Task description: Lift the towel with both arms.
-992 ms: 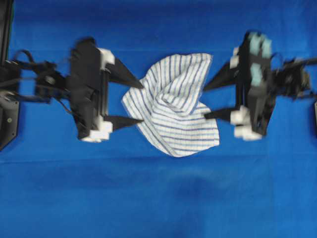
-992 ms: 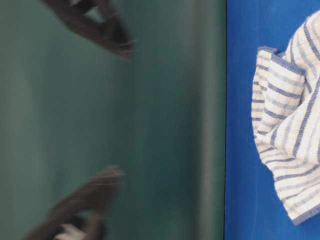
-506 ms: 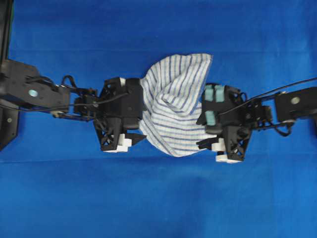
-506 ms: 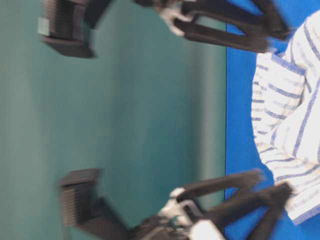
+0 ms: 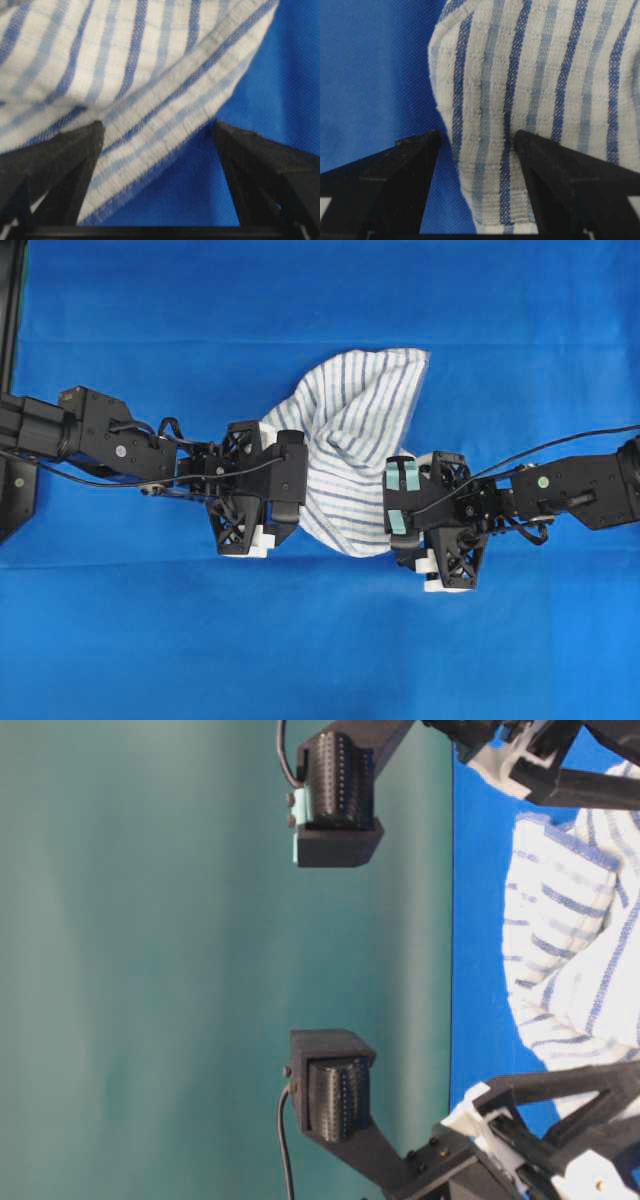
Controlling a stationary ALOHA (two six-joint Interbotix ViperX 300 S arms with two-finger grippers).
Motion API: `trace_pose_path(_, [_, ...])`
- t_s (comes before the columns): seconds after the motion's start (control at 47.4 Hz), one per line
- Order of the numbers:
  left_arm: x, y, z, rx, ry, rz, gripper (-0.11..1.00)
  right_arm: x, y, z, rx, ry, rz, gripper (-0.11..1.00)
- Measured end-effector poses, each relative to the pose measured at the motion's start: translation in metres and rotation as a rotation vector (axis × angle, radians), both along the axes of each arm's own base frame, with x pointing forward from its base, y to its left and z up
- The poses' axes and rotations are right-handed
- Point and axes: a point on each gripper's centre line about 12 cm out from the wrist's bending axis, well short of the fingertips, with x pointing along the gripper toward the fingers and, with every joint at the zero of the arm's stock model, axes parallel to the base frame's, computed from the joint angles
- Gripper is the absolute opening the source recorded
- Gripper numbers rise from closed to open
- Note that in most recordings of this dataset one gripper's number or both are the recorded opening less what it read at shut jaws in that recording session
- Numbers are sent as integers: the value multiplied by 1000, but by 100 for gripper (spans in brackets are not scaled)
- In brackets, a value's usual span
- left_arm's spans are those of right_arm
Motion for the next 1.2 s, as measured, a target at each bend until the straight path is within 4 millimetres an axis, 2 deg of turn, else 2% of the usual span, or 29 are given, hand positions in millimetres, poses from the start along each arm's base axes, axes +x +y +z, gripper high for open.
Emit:
trace_pose_path(0.127, [0, -1, -4, 4, 11, -5, 85, 1, 0, 0, 1, -6, -2, 64])
trace_pose_path(0.211, [0, -1, -4, 6, 12, -7, 77, 1, -2, 1, 2, -7, -6, 58])
trace_pose_path(0.274, [-1, -1, -5, 6, 20, -7, 60, 2, -5, 0, 2, -7, -15, 45])
trace_pose_path(0.401, [-3, -1, -6, 7, 44, -8, 24, 2, -11, 1, 3, -7, -35, 8])
trace_pose_path(0.422, [-3, -1, -6, 7, 46, -8, 18, 2, -11, 1, 4, -7, -36, 5])
trace_pose_path(0.506, [-4, -1, -4, 6, 58, -7, 1, 2, -11, 3, 3, -14, -32, 5])
trace_pose_path(0.675, [-5, -1, 17, 5, 27, -10, 1, 3, -11, 27, 12, -71, -35, 5])
trace_pose_path(0.781, [-4, -1, 45, -3, -14, -4, 1, 3, -12, 48, 16, -106, -36, 5])
trace_pose_path(0.992, [-14, -1, 119, -8, -104, -11, 1, 2, -27, 119, 24, -212, -74, 5])
trace_pose_path(1.203, [-35, 8, 180, -15, -182, 17, 1, 1, -53, 182, -11, -289, -122, 5])
